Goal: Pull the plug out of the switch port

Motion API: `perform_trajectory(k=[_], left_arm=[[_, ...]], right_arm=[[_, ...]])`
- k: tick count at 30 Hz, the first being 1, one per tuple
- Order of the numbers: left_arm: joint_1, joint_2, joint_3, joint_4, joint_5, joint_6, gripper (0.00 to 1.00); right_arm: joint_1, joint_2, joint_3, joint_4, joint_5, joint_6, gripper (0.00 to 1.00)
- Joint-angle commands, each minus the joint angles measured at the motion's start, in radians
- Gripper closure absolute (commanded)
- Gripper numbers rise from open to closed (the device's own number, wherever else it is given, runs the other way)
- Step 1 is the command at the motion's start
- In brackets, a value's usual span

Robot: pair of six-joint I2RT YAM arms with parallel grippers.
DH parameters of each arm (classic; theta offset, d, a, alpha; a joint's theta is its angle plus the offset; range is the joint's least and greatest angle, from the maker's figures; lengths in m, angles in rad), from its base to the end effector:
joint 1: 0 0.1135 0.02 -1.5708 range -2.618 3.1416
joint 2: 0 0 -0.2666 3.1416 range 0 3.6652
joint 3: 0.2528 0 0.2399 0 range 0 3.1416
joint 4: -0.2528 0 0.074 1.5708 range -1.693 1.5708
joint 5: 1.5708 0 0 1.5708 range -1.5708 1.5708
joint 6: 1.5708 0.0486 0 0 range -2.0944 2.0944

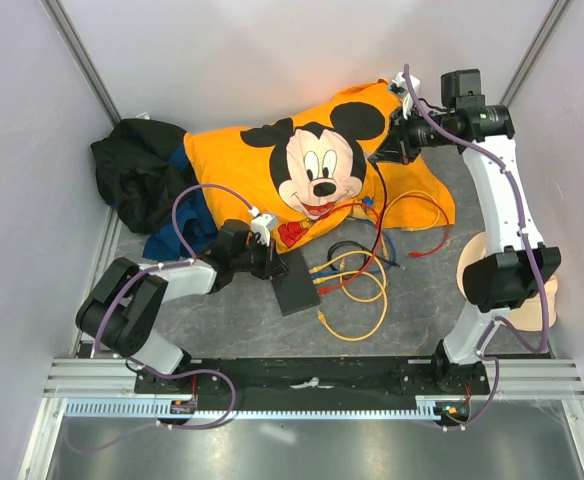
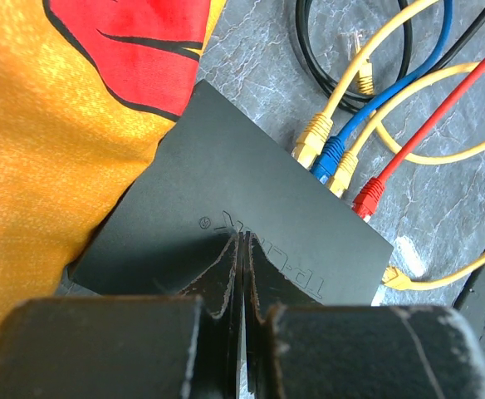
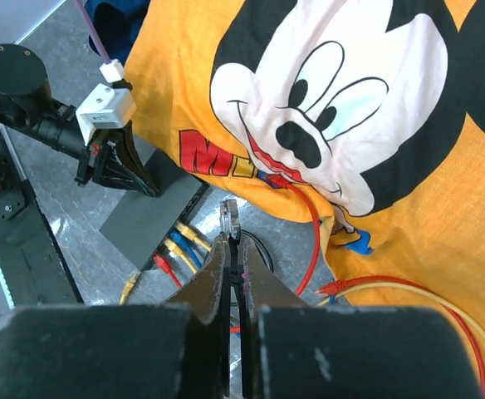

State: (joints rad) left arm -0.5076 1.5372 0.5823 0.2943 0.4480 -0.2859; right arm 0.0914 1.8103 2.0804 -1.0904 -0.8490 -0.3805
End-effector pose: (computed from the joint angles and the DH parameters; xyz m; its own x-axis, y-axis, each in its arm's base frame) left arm 0.2408 -0.1580 0.1527 -0.7223 0.1109 -0.6826 0.5559 0.6803 -0.4777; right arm 0.3586 0.0695 0.4147 -0.4645 -0.2890 -0.8371 -0.7998 0.5428 0.2564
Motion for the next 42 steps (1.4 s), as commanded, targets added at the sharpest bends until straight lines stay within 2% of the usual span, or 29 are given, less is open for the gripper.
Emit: perform_trajectory(k=[1,4,8,10,12,15,24,26,36,39,42], left_arm=[[-0.014,0.008,-0.052,-0.116,-0.04,0.063,0.98],[-0.014,0.001,-0.061,-0.112,-0.038,0.063,0.98],[-0.016,-0.006,-0.067,-0.1,-0.038,0.063,0.98],[-0.016,-0.005,-0.068,-0.099,-0.037,0.063,0.98],[-0.016,-0.006,-0.068,-0.098,-0.037,0.063,0.98],[-0.017,-0.008,-0.073,-0.093,-0.034,0.063,0.98],[-0.017,-0.031,-0.093,-0.07,-0.034,0.063,0.98],[-0.017,-0.038,-0.098,-0.066,-0.037,0.063,0.98],[-0.017,-0.04,-0.102,-0.061,-0.034,0.063,0.98],[-0.017,-0.045,-0.104,-0.061,-0.034,0.063,0.98],[-0.017,-0.048,-0.105,-0.061,-0.032,0.063,0.98]], right_arm=[[-0.041,-0.063,0.029,0.07,0.039,0.069,0.99],[-0.129,-0.075,0.111,0.124,0.056,0.133,0.99],[-0.295,-0.031,0.425,0.197,0.057,0.277,1.0],[-0.361,-0.048,0.46,0.32,0.053,0.415,1.0],[-0.452,-0.087,0.4,0.48,0.044,0.515,1.0],[-0.518,-0.157,0.284,0.572,0.099,0.506,1.0],[-0.555,-0.218,0.024,0.626,0.388,0.352,1.0],[-0.555,-0.207,-0.045,0.624,0.543,0.307,1.0],[-0.548,-0.148,-0.059,0.681,0.803,0.218,1.0],[-0.548,-0.129,-0.06,0.71,0.843,0.187,1.0],[-0.547,-0.131,-0.072,0.744,0.777,0.167,1.0]])
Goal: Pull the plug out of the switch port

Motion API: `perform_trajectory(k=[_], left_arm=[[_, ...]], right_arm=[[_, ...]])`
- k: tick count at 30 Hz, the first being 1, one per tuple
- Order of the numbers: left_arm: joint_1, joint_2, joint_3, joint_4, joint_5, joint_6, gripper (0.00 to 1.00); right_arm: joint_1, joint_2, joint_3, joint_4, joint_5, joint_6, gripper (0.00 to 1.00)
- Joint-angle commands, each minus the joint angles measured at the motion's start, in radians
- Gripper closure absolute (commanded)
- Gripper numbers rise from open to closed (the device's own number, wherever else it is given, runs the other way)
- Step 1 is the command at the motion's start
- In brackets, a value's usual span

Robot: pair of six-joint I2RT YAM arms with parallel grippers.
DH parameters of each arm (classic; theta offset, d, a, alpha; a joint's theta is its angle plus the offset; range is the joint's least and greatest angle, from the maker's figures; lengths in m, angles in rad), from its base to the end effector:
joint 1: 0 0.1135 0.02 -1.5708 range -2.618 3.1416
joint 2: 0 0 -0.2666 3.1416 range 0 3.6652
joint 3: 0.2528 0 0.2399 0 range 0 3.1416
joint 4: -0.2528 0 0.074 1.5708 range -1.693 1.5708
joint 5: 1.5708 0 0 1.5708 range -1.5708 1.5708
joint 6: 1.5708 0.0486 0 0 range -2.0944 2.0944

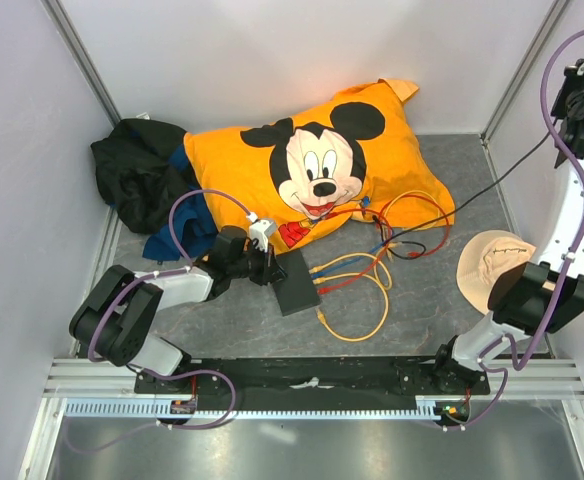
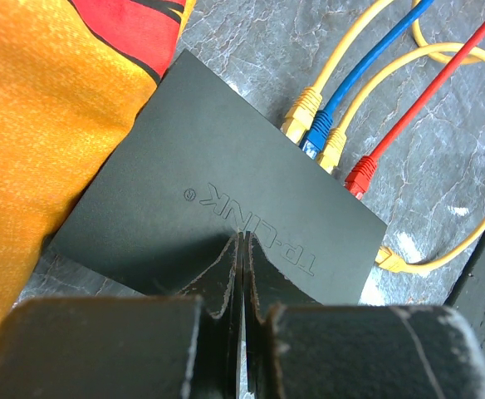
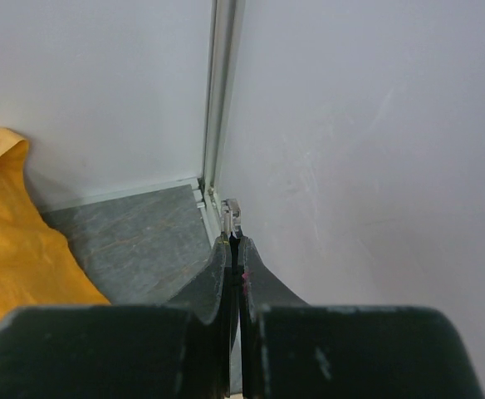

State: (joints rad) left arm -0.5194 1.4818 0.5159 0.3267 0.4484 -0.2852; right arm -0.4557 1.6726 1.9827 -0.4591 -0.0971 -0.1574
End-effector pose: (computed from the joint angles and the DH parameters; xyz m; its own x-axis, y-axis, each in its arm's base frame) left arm 0.2259 -0.1534 0.1518 -0.7078 0.1126 -0.6974 0.5734 0.6683 -0.4740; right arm 0.3352 -0.1590 0.4886 -0.1868 -0.0822 -0.9790 0.3267 0.9346 -0.1408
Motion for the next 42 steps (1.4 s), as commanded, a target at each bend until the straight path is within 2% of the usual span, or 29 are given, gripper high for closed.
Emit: perform_trajectory(k=[1,9,16,18,20,21,22,24,25,26,29,31,32,34,35,38,42], left_arm=[[-0.005,0.009,-0.039,-0.094,-0.033,0.063,0.98],[-0.005,0.006,-0.04,-0.091,-0.031,0.063,0.98],[-0.005,0.002,-0.045,-0.089,-0.031,0.064,0.98],[-0.005,0.003,-0.043,-0.087,-0.031,0.064,0.98],[-0.005,0.005,-0.043,-0.087,-0.031,0.063,0.98],[-0.005,0.006,-0.043,-0.087,-0.031,0.063,0.98],[-0.005,0.008,-0.043,-0.087,-0.033,0.063,0.98],[-0.005,0.014,-0.039,-0.09,-0.033,0.061,0.98],[-0.005,0.017,-0.037,-0.091,-0.033,0.061,0.98],[-0.005,0.018,-0.036,-0.092,-0.031,0.06,0.98],[-0.005,0.035,-0.019,-0.106,-0.025,0.066,0.98],[-0.005,0.047,-0.011,-0.121,-0.013,0.072,0.98],[-0.005,0.051,-0.001,-0.129,-0.008,0.08,0.98],[-0.005,0.055,0.007,-0.15,-0.007,0.087,0.98],[-0.007,0.057,0.015,-0.152,-0.004,0.095,0.98],[-0.024,0.08,0.033,-0.156,-0.01,0.118,0.98],[-0.027,0.06,0.033,-0.155,0.0,0.133,0.98]], right_arm=[[0.002,0.007,0.015,0.111,-0.055,-0.047,1.0],[0.077,0.116,-0.178,-0.061,-0.214,-0.013,1.0],[0.08,0.274,-0.213,-0.078,-0.24,0.016,0.99],[0.086,0.309,-0.211,-0.093,-0.248,-0.005,0.95],[0.1,0.328,-0.211,-0.108,-0.244,-0.017,0.76],[0.104,0.337,-0.209,-0.115,-0.24,-0.022,0.63],[0.115,0.335,-0.211,-0.118,-0.246,-0.022,0.39],[0.124,0.305,-0.211,-0.145,-0.288,-0.025,0.19],[0.132,0.285,-0.209,-0.159,-0.394,-0.049,0.07],[0.138,0.242,-0.212,-0.2,-0.448,-0.071,0.03],[0.172,0.166,-0.22,-0.376,-0.602,-0.221,0.02],[0.189,0.122,-0.301,-0.467,-0.677,-0.356,0.02],[0.198,0.08,-0.346,-0.56,-0.684,-0.401,0.02],[0.219,0.033,-0.372,-0.642,-0.708,-0.461,0.02],[0.235,-0.005,-0.374,-0.747,-0.723,-0.563,0.02],[0.366,-0.043,-0.39,-0.93,-0.612,-0.735,0.02],[0.425,-0.066,-0.43,-1.0,-0.54,-0.757,0.02]])
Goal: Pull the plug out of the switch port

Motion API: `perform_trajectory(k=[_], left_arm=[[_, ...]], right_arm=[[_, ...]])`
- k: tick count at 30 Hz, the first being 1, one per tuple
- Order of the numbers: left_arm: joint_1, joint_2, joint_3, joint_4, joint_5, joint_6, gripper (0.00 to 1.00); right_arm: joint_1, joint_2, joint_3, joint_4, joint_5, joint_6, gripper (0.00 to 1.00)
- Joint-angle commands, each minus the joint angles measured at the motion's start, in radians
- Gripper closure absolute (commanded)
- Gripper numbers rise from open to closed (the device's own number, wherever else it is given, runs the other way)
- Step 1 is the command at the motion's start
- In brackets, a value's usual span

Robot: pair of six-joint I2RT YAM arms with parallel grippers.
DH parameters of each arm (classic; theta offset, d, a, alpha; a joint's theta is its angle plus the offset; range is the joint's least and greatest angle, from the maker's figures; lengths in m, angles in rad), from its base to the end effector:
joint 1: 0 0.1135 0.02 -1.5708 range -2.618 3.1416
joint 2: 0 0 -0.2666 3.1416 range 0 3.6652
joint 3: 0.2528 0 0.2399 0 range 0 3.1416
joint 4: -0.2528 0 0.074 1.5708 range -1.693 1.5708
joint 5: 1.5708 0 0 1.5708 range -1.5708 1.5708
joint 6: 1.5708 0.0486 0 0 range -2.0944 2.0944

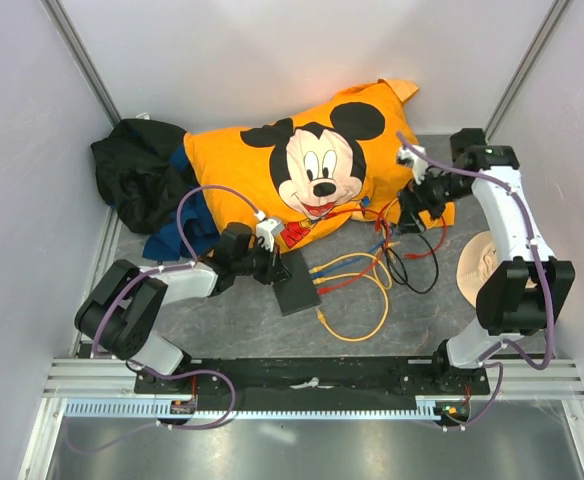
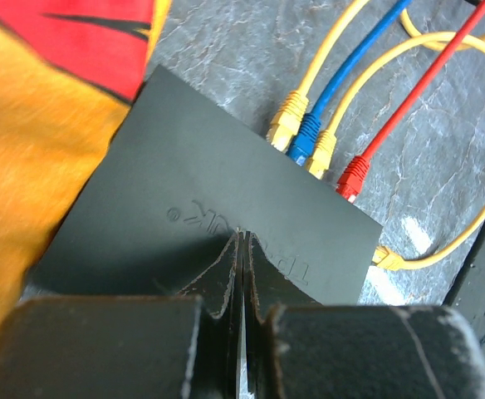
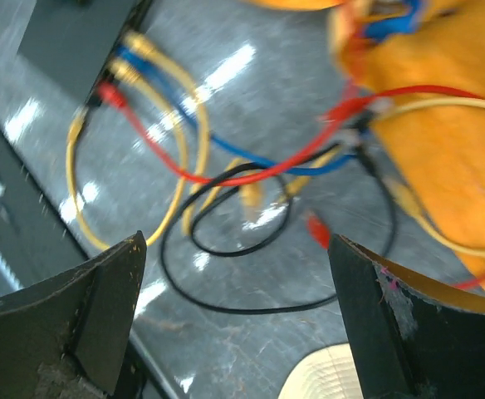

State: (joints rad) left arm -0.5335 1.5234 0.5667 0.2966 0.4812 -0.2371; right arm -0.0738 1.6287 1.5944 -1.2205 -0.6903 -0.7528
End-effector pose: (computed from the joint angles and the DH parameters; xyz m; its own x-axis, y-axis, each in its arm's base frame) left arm 0.2320 -0.1632 0.1527 -0.6930 0.1675 -0.7012 0.6202 0.6344 -0.4614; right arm 0.3057 0.0084 0.3257 -0.5957 -0.4845 -0.6406 -0.7506 0.6197 0.2292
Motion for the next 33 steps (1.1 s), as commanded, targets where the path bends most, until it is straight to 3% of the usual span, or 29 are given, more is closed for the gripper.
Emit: perform_trajectory(k=[1,9,16,22,25,26,27,33], left_arm=[[-0.014,0.014,-0.025,-0.123,-0.038,0.075,0.98],[-0.014,-0.032,-0.077,-0.083,-0.058,0.042,0.98],[-0.014,-0.037,-0.073,-0.096,-0.056,0.045,0.98],[-0.014,-0.037,-0.077,-0.09,-0.056,0.045,0.98],[-0.014,-0.034,-0.077,-0.09,-0.055,0.045,0.98],[-0.014,-0.035,-0.076,-0.088,-0.055,0.045,0.98],[-0.014,-0.035,-0.076,-0.088,-0.055,0.044,0.98],[-0.014,-0.023,-0.074,-0.085,-0.052,0.044,0.98]], right_arm=[[0.058,-0.029,-0.051,-0.24,0.069,-0.16,0.02],[0.206,-0.035,-0.195,-0.237,0.138,-0.096,0.13],[0.275,-0.003,-0.266,-0.081,0.199,0.087,0.2],[0.289,0.068,-0.222,-0.025,0.199,0.153,0.37],[0.292,0.106,-0.153,-0.025,0.21,0.176,0.69],[0.293,0.108,-0.121,-0.034,0.196,0.178,0.87],[0.292,0.108,-0.085,-0.059,0.187,0.175,0.98],[0.289,0.085,0.381,-0.154,0.039,0.19,1.0]])
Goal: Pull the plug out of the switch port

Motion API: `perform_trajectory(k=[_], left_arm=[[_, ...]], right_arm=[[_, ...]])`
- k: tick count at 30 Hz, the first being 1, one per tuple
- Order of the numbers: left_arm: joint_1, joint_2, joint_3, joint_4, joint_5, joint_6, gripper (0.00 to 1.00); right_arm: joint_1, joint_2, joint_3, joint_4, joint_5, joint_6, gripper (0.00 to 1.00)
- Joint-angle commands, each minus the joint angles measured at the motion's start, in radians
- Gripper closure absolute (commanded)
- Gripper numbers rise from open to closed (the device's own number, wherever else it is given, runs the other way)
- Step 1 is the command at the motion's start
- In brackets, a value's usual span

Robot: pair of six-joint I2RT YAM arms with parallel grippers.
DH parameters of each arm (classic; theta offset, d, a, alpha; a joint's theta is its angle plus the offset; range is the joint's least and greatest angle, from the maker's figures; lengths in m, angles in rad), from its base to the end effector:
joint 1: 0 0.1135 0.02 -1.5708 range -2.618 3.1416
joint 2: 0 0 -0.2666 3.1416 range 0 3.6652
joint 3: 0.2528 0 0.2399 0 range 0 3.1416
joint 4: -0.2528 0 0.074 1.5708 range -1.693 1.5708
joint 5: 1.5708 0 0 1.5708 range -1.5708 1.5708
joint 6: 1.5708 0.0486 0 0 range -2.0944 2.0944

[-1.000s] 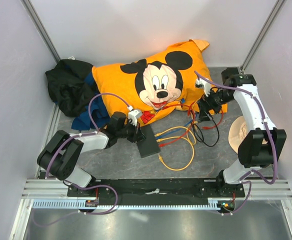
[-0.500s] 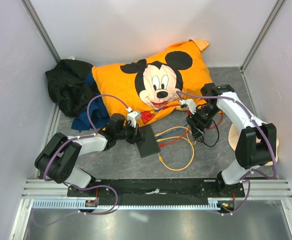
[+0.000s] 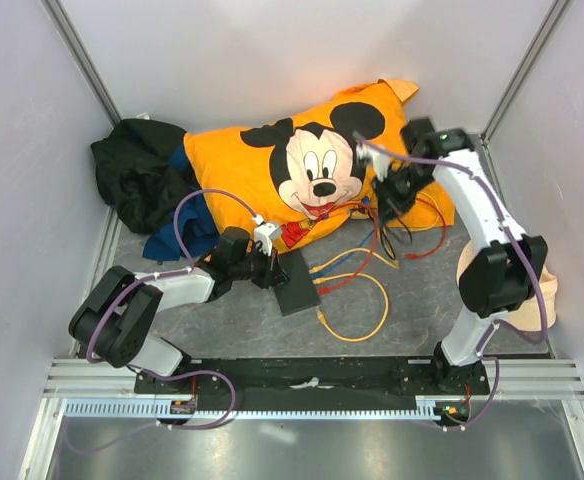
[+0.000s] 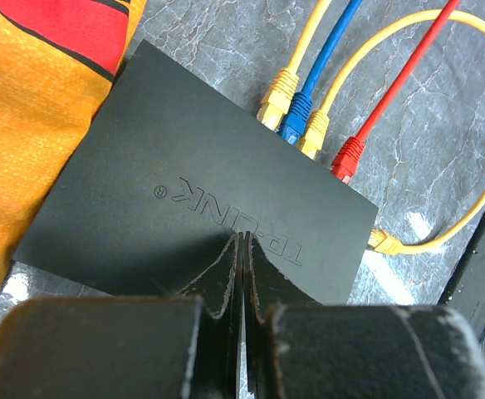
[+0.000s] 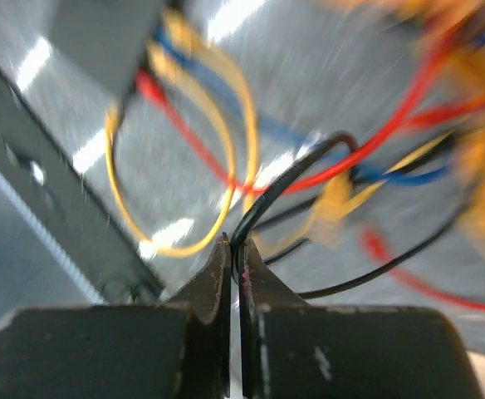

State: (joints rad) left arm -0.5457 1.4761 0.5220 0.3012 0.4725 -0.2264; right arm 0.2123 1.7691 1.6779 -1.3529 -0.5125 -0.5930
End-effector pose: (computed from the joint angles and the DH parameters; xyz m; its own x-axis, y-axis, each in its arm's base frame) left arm 0.2204 -0.1597 0.1529 -0.6791 0.1785 -0.7120 0.6349 0.6296 -0.4477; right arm 0.3117 0.0916 0.2981 -0.6677 -0.6421 -0.3766 -0.7444 0.5789 0.3328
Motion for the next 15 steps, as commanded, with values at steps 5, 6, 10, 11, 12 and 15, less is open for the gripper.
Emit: perform_trajectory(k=[5,6,10,11,12,15], left_arm=[[-0.003,0.038,-0.022,-0.096,-0.04,0.033,0.98],[-0.005,0.042,-0.02,-0.097,-0.04,0.033,0.98],[-0.005,0.046,-0.019,-0.099,-0.04,0.033,0.98],[-0.003,0.044,-0.019,-0.099,-0.04,0.033,0.98],[-0.003,0.044,-0.019,-0.1,-0.041,0.033,0.98],[-0.003,0.044,-0.016,-0.102,-0.041,0.033,0.98]], right_arm=[[-0.013,-0.06,0.62,0.075,-0.058,0.148,0.99],[-0.043,-0.053,0.656,0.118,-0.047,0.175,1.0],[-0.197,-0.071,0.732,0.294,-0.063,0.32,1.0],[-0.227,-0.082,0.721,0.332,-0.052,0.369,1.0],[-0.285,-0.106,0.706,0.406,-0.037,0.383,0.99],[-0.355,-0.158,0.614,0.503,0.026,0.384,1.0]])
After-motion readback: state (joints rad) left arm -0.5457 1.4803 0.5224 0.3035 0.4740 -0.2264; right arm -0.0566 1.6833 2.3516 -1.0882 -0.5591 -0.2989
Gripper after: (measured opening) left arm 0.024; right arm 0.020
